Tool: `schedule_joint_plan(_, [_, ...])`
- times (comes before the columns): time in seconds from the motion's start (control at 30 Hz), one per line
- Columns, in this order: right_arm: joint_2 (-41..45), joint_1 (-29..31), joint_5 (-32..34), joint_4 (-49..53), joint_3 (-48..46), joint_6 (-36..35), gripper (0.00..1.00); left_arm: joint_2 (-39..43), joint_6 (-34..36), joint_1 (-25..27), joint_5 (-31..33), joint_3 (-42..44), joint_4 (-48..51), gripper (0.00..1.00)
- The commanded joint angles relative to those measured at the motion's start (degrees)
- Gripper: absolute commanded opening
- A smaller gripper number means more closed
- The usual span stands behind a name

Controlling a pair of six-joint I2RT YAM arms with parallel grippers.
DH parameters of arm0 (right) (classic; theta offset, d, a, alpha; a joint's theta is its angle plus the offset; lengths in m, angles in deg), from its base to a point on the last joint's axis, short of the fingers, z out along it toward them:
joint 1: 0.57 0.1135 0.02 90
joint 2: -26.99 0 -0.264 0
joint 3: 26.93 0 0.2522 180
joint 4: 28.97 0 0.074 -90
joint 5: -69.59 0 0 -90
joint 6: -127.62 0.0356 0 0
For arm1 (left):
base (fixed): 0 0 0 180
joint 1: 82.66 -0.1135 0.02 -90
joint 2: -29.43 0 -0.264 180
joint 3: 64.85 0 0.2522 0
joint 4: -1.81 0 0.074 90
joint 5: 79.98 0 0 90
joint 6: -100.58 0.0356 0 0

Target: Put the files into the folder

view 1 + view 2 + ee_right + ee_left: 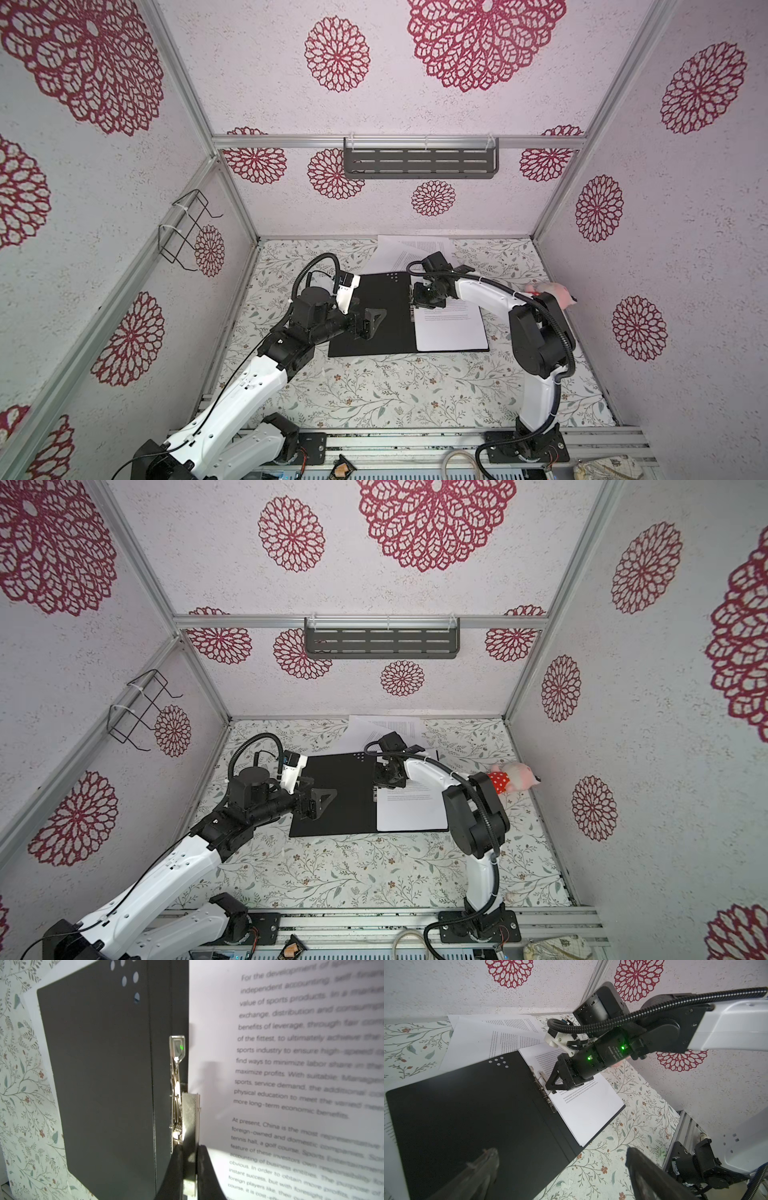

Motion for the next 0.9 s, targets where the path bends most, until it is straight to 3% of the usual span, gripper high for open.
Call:
schedule_joint_plan(0.0, [5.9, -0.21, -1.56, -3.68, -2.96, 0.47, 0.0, -0.49, 0.49, 0.25, -0.06, -1.39, 0.2, 0.99])
schedule_joint_plan(0.37, [14.26, -0.13, -3.62, -9.49, -18.07, 2.36, 0.0, -1.99, 1.18, 0.28, 1.25, -1.38, 0.58, 0.99])
schedule_joint_plan(0.87, [16.51, -0.11, -5.56, -13.51, -25.37, 2.08, 0.02, -3.55, 2.15, 0.28, 3.42, -1.48, 1.67, 0.98])
